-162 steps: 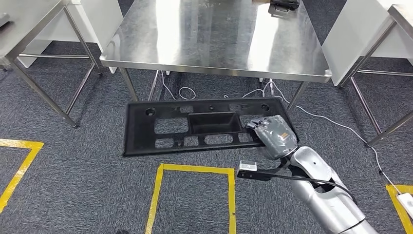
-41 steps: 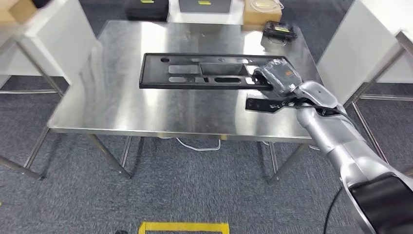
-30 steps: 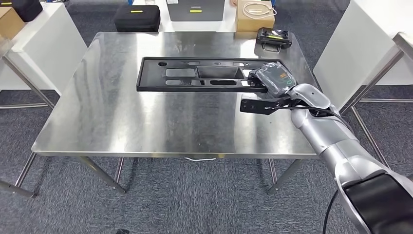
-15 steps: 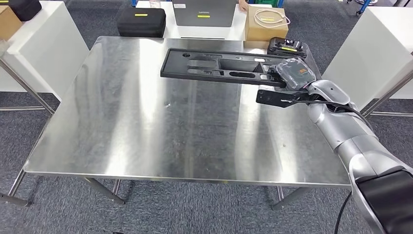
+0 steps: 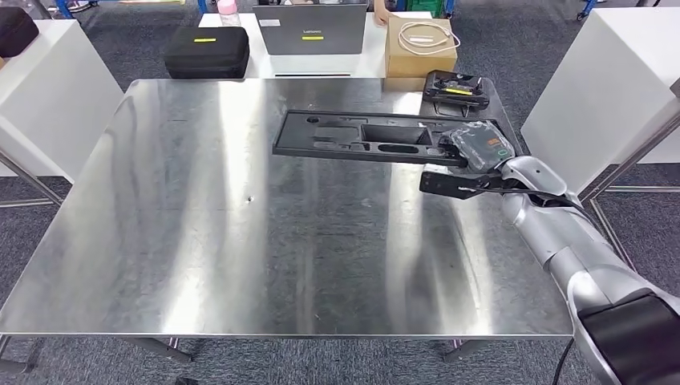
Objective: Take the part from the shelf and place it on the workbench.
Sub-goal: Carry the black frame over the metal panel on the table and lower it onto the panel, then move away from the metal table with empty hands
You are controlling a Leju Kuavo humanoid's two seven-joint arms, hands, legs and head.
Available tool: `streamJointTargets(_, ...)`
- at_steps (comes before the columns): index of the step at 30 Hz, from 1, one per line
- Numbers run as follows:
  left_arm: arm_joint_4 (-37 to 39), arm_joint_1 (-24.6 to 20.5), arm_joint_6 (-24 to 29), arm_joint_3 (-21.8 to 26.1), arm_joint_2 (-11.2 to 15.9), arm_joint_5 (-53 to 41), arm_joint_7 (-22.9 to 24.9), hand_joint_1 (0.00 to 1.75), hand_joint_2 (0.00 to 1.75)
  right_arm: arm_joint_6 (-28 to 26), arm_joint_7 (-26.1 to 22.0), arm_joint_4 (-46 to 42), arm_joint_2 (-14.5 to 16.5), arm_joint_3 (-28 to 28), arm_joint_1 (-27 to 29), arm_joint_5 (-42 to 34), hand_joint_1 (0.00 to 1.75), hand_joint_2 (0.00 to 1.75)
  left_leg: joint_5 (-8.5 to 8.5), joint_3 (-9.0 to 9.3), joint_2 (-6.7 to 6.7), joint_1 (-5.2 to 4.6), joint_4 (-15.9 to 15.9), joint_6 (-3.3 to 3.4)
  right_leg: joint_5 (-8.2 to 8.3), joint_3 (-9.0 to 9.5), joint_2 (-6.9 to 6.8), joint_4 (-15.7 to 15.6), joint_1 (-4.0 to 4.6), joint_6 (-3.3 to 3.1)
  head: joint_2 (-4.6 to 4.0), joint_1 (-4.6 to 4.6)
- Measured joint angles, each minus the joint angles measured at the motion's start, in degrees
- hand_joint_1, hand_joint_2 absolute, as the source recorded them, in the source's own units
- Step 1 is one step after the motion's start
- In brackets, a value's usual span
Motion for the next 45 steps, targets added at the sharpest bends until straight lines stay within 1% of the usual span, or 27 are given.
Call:
streamJointTargets(1, 0.0, 0.0, 0.2, 0.4, 0.1, 0.7, 0.1, 0.00, 0.87, -0.2, 0.0, 0.0, 0.2, 0.0, 0.1, 0.1, 0.00, 1.75, 2.82, 1.04, 0.00, -0.08, -3.7, 0.34, -0.51, 0.48, 0.12, 0.2, 0.10, 0.20, 0.00, 0.02)
streamJointTargets(2, 0.0, 0.0, 0.1, 1.0, 0.2, 1.3, 0.6, 0.00, 0.44, -0.3, 0.1, 0.0, 0.3, 0.0, 0.2, 0.2, 0.00, 1.75, 4.71, 1.86, 0.00, -0.19, -6.5, 0.68, -0.92, 0.77, 0.22, 0.3, 0.22, 0.44, 0.00, 0.05)
streamJointTargets(3, 0.0, -0.1, -0.4, 1.5, 0.3, 1.7, 1.3, 0.00, 0.00, -0.3, 0.3, 0.0, 0.5, 0.0, 0.2, 0.4, 0.00, 1.75, 6.00, 2.56, 0.00, -0.34, -8.3, 1.03, -1.27, 0.91, 0.32, 0.3, 0.36, 0.76, 0.00, 0.04)
streamJointTargets(4, 0.0, -0.1, -1.2, 1.9, 0.3, 1.9, 1.9, 0.00, 0.00, -0.3, 0.5, 0.0, 0.6, 0.0, 0.2, 0.7, 0.00, 1.75, 6.07, 2.80, -0.01, -0.45, -8.7, 1.21, -1.51, 0.90, 0.38, 0.5, 0.54, 0.99, 0.00, 0.07)
streamJointTargets(6, 0.0, 0.0, -2.4, 2.3, 0.4, 1.8, 2.9, 0.00, 0.00, -0.3, 0.9, 0.0, 0.7, 0.0, 0.3, 1.0, 0.00, 1.75, 6.58, 3.08, -0.13, -0.69, -8.7, 1.17, -1.73, 0.75, 0.38, 0.7, 0.86, 1.21, 0.00, 0.07)
streamJointTargets(8, 0.0, 0.0, -3.2, 2.7, 0.4, 1.8, 3.7, 0.00, 0.00, -0.4, 1.0, 0.0, 0.7, -0.1, 0.4, 1.1, 0.00, 1.75, 6.71, 3.01, -0.40, -1.03, -8.8, 1.05, -1.85, 0.76, 0.27, 0.6, 1.06, 1.30, 0.00, 0.08)
streamJointTargets(11, 0.0, -0.1, -4.3, 3.1, 0.5, 1.7, 4.8, 0.00, 0.00, -0.5, 1.0, 0.0, 0.8, -0.1, 0.5, 1.2, 0.00, 1.75, 6.45, 2.97, -0.69, -1.43, -8.9, 1.44, -2.05, 0.82, 0.07, 0.2, 1.02, 1.59, 0.00, 0.07)
streamJointTargets(12, 0.0, -0.1, -4.6, 3.2, 0.5, 1.7, 5.1, 0.00, 0.00, -0.5, 1.0, 0.0, 0.8, -0.1, 0.5, 1.2, 0.00, 1.75, 6.38, 2.96, -0.71, -1.48, -8.9, 1.55, -2.06, 0.84, 0.05, 0.1, 1.01, 1.59, 0.00, 0.08)
streamJointTargets(17, 0.0, -0.1, -5.5, 3.5, 0.4, 1.0, 6.7, 0.00, 0.00, -0.2, 1.6, 0.0, 0.8, -0.1, 0.6, 1.4, 0.00, 1.75, 6.38, 2.94, -0.73, -1.58, -8.9, 1.77, -2.06, 0.80, 0.04, 0.0, 0.90, 1.65, 0.00, 0.10)
streamJointTargets(23, 0.0, -0.1, -6.0, 3.5, 0.4, 0.6, 7.7, 0.00, 0.00, 1.8, 2.8, 0.0, 0.8, -0.7, 0.8, 1.3, 0.00, 1.75, 6.58, 2.95, -0.73, -1.60, -8.9, 2.06, -1.87, 0.78, 0.05, 0.0, 0.88, 1.93, 0.00, 0.09)
streamJointTargets(28, 0.0, -0.1, -6.7, 3.5, 0.4, 0.5, 8.2, 0.00, 0.00, 5.2, 6.2, 0.3, 0.6, -1.2, 0.7, 2.2, 0.00, 1.75, 6.63, 2.96, -0.72, -1.55, -8.9, 2.11, -1.80, 0.78, 0.03, 0.0, 0.87, 1.97, 0.00, 0.09)
streamJointTargets(31, 0.0, -0.1, -7.1, 3.6, 0.4, 0.5, 8.3, 0.00, 0.00, 6.6, 7.4, 0.6, 0.3, -1.3, 0.4, 2.2, 0.00, 1.75, 6.57, 2.93, -0.72, -1.60, -8.8, 2.15, -1.78, 0.80, 0.02, 0.0, 0.82, 2.01, 0.00, 0.09)
streamJointTargets(35, 0.0, -0.1, -7.5, 3.8, 0.5, 0.6, 8.3, 0.00, 0.00, 6.8, 7.9, 1.0, 0.0, -2.0, 0.0, 1.8, 0.00, 1.75, 6.22, 2.88, -0.69, -1.71, -8.5, 2.94, -1.76, 1.02, 0.03, -0.2, 0.07, 2.56, 0.00, 0.05)
streamJointTargets(37, 0.0, -0.1, -7.6, 3.8, 0.4, 0.6, 8.2, 0.00, 0.00, 6.7, 8.0, 1.1, -0.2, -2.4, -0.2, 1.6, 0.00, 1.75, 6.59, 3.43, -0.59, -1.32, -9.2, 3.24, -2.19, 0.86, -0.03, 0.3, 0.17, 2.71, 0.00, 0.07)
streamJointTargets(38, 0.0, -0.1, -7.7, 3.8, 0.4, 0.6, 8.1, 0.00, 0.00, 6.7, 8.0, 1.2, -0.4, -2.6, -0.3, 1.6, 0.00, 1.75, 6.77, 3.72, -0.52, -1.14, -9.6, 3.41, -2.76, 0.52, -0.08, 1.1, 0.22, 2.68, 0.00, 0.04)
streamJointTargets(39, 0.0, -0.2, -7.8, 3.8, 0.4, 0.6, 8.0, 0.00, 0.00, 6.7, 8.0, 1.2, -0.5, -2.8, -0.3, 1.5, 0.00, 1.75, 6.94, 3.95, -0.46, -0.94, -9.9, 3.57, -3.94, -0.42, -0.12, 3.2, 0.23, 2.48, 0.00, 0.11)
streamJointTargets(40, 0.0, -0.2, -7.8, 3.8, 0.4, 0.6, 8.0, 0.00, 0.00, 6.7, 8.1, 1.3, -0.7, -3.0, -0.4, 1.5, 0.00, 1.75, 6.97, 3.99, -0.45, -0.95, -10.0, 3.63, -5.31, -1.69, -0.13, 5.9, 0.15, 2.24, 0.00, 0.16)
streamJointTargets(41, 0.0, -0.2, -7.9, 3.8, 0.4, 0.6, 7.9, 0.00, 0.00, 6.7, 8.1, 1.5, -0.9, -3.2, -0.4, 1.4, 0.00, 1.75, 7.00, 3.95, -0.43, -0.90, -10.0, 3.69, -7.02, -3.60, -0.13, 9.8, 0.09, 2.03, 0.00, 0.22)
streamJointTargets(42, 0.0, -0.3, -7.9, 3.8, 0.4, 0.6, 7.9, 0.00, 0.00, 6.6, 8.2, 1.7, -1.1, -3.3, -0.4, 1.4, 0.00, 1.75, 7.04, 3.89, -0.43, -0.88, -10.0, 3.70, -8.55, -5.55, -0.13, 13.7, 0.00, 1.95, 0.00, 0.28)
streamJointTargets(43, 0.0, -0.3, -8.0, 3.8, 0.4, 0.6, 7.9, 0.00, 0.00, 6.6, 8.2, 1.8, -1.3, -3.5, -0.3, 1.4, 0.00, 1.75, 7.08, 3.82, -0.43, -0.87, -10.0, 3.65, -9.43, -6.98, -0.13, 16.5, -0.11, 2.11, 0.00, 0.26)
streamJointTargets(44, 0.0, -0.3, -8.0, 3.8, 0.4, 0.6, 7.8, 0.00, 0.00, 6.6, 8.2, 2.0, -1.4, -3.6, -0.3, 1.4, 0.00, 1.75, 7.16, 3.72, -0.43, -0.82, -10.0, 3.55, -9.67, -7.74, -0.14, 18.1, -0.25, 2.47, 0.00, 0.26)
streamJointTargets(45, 0.0, -0.3, -8.0, 3.8, 0.4, 0.6, 7.8, 0.00, 0.00, 6.6, 8.2, 2.2, -1.6, -3.8, -0.2, 1.4, 0.00, 1.75, 7.26, 3.63, -0.43, -0.72, -9.9, 3.39, -8.99, -7.32, -0.15, 17.3, -0.43, 3.01, 0.00, 0.25)
